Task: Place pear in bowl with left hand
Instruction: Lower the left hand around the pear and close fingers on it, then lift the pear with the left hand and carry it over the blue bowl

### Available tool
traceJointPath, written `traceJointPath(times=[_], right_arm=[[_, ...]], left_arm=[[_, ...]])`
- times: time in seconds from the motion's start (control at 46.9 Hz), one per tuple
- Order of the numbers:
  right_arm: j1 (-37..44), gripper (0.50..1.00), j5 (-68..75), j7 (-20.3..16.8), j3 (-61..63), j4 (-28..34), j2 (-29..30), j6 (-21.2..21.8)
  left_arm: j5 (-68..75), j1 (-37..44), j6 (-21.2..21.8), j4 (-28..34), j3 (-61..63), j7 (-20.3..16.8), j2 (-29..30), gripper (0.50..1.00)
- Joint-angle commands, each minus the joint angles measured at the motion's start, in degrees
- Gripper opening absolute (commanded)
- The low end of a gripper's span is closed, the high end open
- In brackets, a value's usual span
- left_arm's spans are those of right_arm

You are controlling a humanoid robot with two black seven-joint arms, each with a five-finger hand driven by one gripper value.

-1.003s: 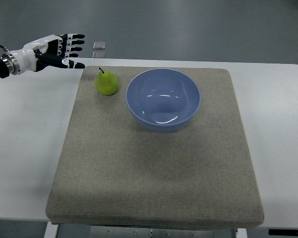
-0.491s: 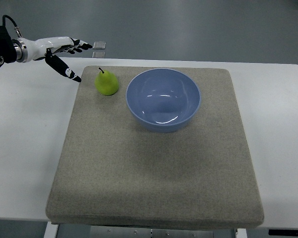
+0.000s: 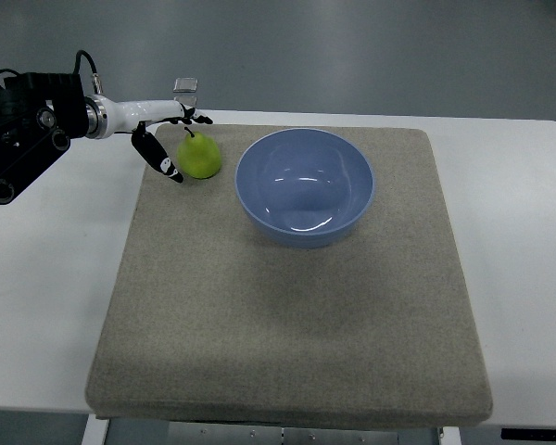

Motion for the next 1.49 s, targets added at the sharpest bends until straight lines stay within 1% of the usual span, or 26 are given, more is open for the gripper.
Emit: traceJointPath(times=[0.0,0.149,0.213,0.384,0.704,0.832,0.854,0.896,0.96,1.046,1.174,1.216,1.28,1.345,1.409,1.43,1.473], right_arm=[[0.0,0.926,0.0,0.0,0.0,0.0,0.0,0.0],[0.0,0.926,0.0,0.0,0.0,0.0,0.0,-0.1],[0.0,0.926,0.0,0.0,0.0,0.0,0.0,-0.1],[0.0,0.926,0.0,0.0,0.0,0.0,0.0,0.0],[0.0,0.926,0.0,0.0,0.0,0.0,0.0,0.0],[0.0,0.926,0.0,0.0,0.0,0.0,0.0,0.0],[0.0,0.926,0.0,0.0,0.0,0.0,0.0,-0.1],[0.1,0.926,0.0,0.0,0.0,0.0,0.0,0.0],[0.0,0.926,0.0,0.0,0.0,0.0,0.0,-0.1],[0.0,0.926,0.0,0.0,0.0,0.0,0.0,-0.1],[0.0,0.924,0.0,0.0,0.0,0.0,0.0,0.0],[0.0,0.926,0.0,0.0,0.0,0.0,0.0,-0.1],[0.0,0.926,0.0,0.0,0.0,0.0,0.0,0.0],[0.1,0.926,0.0,0.0,0.0,0.0,0.0,0.0],[0.0,0.926,0.0,0.0,0.0,0.0,0.0,0.0],[0.0,0.926,0.0,0.0,0.0,0.0,0.0,-0.1],[0.0,0.926,0.0,0.0,0.0,0.0,0.0,0.0]], left_arm=[[-0.2,0.0,3.1,0.5,2.6,0.0,-0.2,0.994],[-0.6,0.0,7.3,0.6,5.6,0.0,-0.4,0.994],[-0.7,0.1,8.4,0.7,5.7,0.0,-1.0,0.994],[-0.7,0.3,8.6,3.9,6.2,0.0,-3.4,0.994],[-0.5,0.3,8.7,4.3,6.4,0.0,-3.8,0.988],[-0.3,0.4,11.5,4.7,7.4,0.0,-4.6,0.969],[-0.3,0.5,12.0,4.8,7.9,0.0,-4.8,0.958],[-0.3,0.5,13.0,4.8,9.1,0.0,-4.9,0.917],[-0.3,0.5,14.5,4.8,10.6,0.0,-4.9,0.84],[-0.2,0.5,16.0,4.8,11.6,-0.1,-4.9,0.769],[-0.2,0.5,16.0,4.8,11.6,-0.1,-4.9,0.617],[-0.3,0.4,16.0,4.9,11.6,-0.1,-4.9,0.596],[-0.4,0.3,16.1,4.8,11.6,0.0,-4.9,0.585],[-0.5,0.2,16.1,4.9,11.5,-0.1,-4.9,0.538],[-0.6,0.0,16.1,4.9,11.5,-0.1,-4.9,0.508],[-0.6,0.0,16.1,4.8,11.5,-0.1,-4.9,0.5],[-0.7,-0.2,16.1,4.8,11.5,-0.1,-4.9,0.5]])
